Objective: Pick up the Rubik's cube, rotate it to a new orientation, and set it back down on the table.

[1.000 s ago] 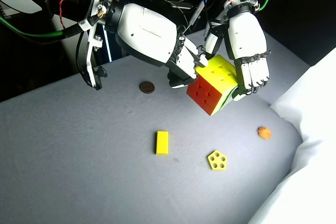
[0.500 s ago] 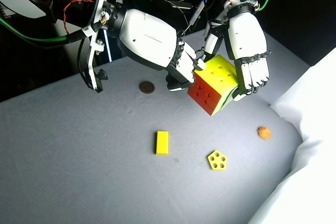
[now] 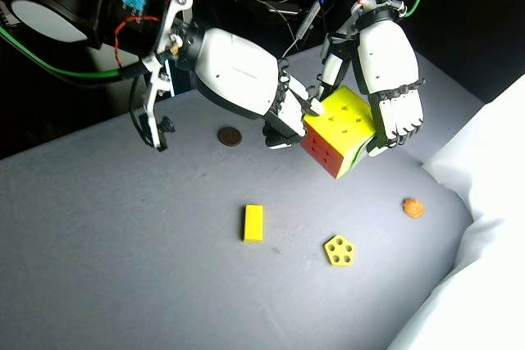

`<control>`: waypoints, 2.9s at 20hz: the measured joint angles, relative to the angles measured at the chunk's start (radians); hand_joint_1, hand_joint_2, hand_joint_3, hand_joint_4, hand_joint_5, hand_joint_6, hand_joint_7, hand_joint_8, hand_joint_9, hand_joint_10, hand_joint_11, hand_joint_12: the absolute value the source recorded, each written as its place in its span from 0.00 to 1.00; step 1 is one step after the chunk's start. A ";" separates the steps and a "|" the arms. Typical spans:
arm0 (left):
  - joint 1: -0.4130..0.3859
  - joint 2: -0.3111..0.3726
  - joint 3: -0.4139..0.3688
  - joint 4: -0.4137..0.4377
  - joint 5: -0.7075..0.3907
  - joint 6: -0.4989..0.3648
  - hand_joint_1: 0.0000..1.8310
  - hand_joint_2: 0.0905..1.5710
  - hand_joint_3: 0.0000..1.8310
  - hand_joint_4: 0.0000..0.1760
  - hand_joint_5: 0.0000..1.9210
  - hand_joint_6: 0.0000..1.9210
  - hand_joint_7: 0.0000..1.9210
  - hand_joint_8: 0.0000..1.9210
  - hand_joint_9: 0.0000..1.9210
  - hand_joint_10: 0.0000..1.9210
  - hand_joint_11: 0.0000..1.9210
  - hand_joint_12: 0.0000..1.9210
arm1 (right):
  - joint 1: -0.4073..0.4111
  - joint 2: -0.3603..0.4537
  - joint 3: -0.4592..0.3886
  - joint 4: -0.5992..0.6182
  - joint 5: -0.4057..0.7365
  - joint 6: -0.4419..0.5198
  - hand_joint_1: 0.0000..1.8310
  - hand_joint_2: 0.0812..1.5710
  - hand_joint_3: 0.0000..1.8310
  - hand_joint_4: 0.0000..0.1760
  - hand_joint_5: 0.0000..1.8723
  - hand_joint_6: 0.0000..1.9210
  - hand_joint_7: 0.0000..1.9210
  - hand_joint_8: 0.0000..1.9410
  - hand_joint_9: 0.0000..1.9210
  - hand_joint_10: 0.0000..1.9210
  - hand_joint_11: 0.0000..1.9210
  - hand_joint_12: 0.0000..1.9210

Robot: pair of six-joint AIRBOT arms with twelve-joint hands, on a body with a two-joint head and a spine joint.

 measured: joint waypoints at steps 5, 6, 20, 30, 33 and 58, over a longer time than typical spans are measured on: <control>-0.001 0.000 0.004 0.000 0.001 0.000 0.61 0.73 0.00 0.00 0.04 0.78 0.00 0.85 0.02 0.87 0.00 0.91 | -0.006 -0.006 0.000 0.000 0.005 -0.002 0.10 0.84 0.00 0.00 0.11 0.01 0.25 0.87 0.24 1.00 0.18 1.00; -0.001 0.000 0.004 0.000 0.000 0.000 0.61 0.72 0.00 0.00 0.05 0.78 0.01 0.86 0.03 0.87 0.00 0.91 | -0.006 -0.007 0.000 0.000 0.005 -0.002 0.09 0.84 0.00 0.00 0.12 0.01 0.26 0.86 0.24 1.00 0.17 1.00; -0.026 0.000 0.013 -0.018 0.007 -0.014 0.61 0.67 0.00 0.00 0.04 0.81 0.03 0.83 0.05 0.84 0.01 0.90 | -0.026 -0.029 -0.003 0.000 -0.020 -0.011 0.07 0.85 0.00 0.00 0.08 0.00 0.23 0.92 0.24 1.00 0.18 1.00; -0.048 0.000 0.014 -0.030 -0.012 -0.020 0.61 0.71 0.00 0.00 0.03 0.81 0.01 0.86 0.03 0.88 0.01 0.92 | -0.029 -0.029 -0.003 0.000 0.020 -0.045 0.09 0.84 0.00 0.00 0.11 0.00 0.24 0.94 0.26 1.00 0.20 1.00; -0.048 0.000 0.014 -0.028 -0.012 -0.022 0.61 0.70 0.00 0.00 0.04 0.81 0.01 0.85 0.03 0.88 0.01 0.92 | -0.029 -0.029 -0.002 0.021 0.035 -0.074 0.10 0.84 0.00 0.00 0.11 0.00 0.23 0.93 0.25 1.00 0.19 1.00; -0.049 0.004 0.018 -0.014 -0.029 -0.024 0.61 0.74 0.00 0.00 0.05 0.77 0.01 0.87 0.04 0.87 0.00 0.92 | -0.035 -0.143 0.077 0.219 0.066 -0.273 0.10 0.84 0.00 0.00 0.14 0.01 0.23 0.90 0.23 1.00 0.17 1.00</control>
